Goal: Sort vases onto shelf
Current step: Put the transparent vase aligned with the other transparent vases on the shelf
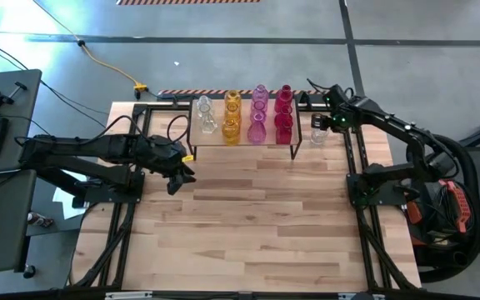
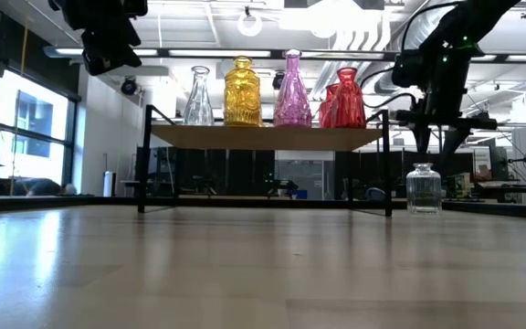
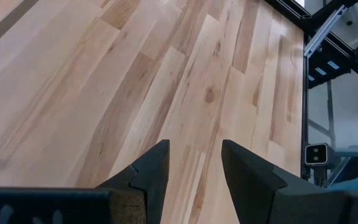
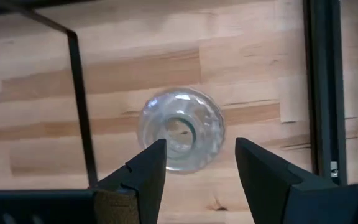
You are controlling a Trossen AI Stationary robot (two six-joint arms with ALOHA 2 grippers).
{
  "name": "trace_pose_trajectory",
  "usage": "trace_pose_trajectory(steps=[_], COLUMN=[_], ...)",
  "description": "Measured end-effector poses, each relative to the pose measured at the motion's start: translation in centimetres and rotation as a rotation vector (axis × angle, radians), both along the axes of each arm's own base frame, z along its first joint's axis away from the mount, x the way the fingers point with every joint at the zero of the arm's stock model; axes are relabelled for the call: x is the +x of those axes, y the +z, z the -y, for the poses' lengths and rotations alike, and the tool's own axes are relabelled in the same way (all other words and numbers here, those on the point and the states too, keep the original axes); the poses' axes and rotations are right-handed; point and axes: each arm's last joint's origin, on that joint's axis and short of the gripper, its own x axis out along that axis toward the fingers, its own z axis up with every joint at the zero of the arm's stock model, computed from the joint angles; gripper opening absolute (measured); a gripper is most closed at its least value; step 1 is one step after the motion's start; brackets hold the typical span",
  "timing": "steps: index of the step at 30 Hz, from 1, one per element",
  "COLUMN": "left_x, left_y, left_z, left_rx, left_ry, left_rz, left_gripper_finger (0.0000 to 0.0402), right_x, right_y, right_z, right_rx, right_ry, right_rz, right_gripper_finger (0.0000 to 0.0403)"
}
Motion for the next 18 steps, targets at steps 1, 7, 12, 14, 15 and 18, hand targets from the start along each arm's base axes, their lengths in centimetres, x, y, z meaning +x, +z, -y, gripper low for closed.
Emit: trace_pose_trajectory(steps=[1, 7, 12, 14, 15, 18], left_x=[0.0, 0.0, 0.0, 0.0, 0.0, 0.0], left_y=[0.0, 0.0, 0.0, 0.0, 0.0, 0.0], left_z=[0.0, 0.0, 0.0, 0.0, 0.0, 0.0], left_rx=[0.0, 0.016, 0.036, 0.037, 0.037, 0.037], left_ry=[0.0, -0.017, -0.035, -0.036, -0.036, -0.036], left_rz=[0.0, 0.001, 0.003, 0.003, 0.003, 0.003], left_gripper_finger=[0.014, 0.014, 0.014, 0.014, 0.014, 0.014], right_x=[0.0, -0.1, 0.0, 0.3, 0.4, 0.7], right_y=[0.0, -0.2, -1.2, -1.5, -1.6, -1.7], right_z=[0.1, 0.0, 0.2, 0.4, 0.5, 0.4], right_rx=[-0.002, 0.012, 0.072, 0.074, 0.076, 0.078], right_ry=[-0.007, -0.053, -0.058, -0.055, -0.05, -0.035], right_rz=[0.005, -0.022, -0.072, -0.07, -0.068, -0.072], right_gripper_finger=[0.0171, 0.0171, 0.0156, 0.0145, 0.0139, 0.0117])
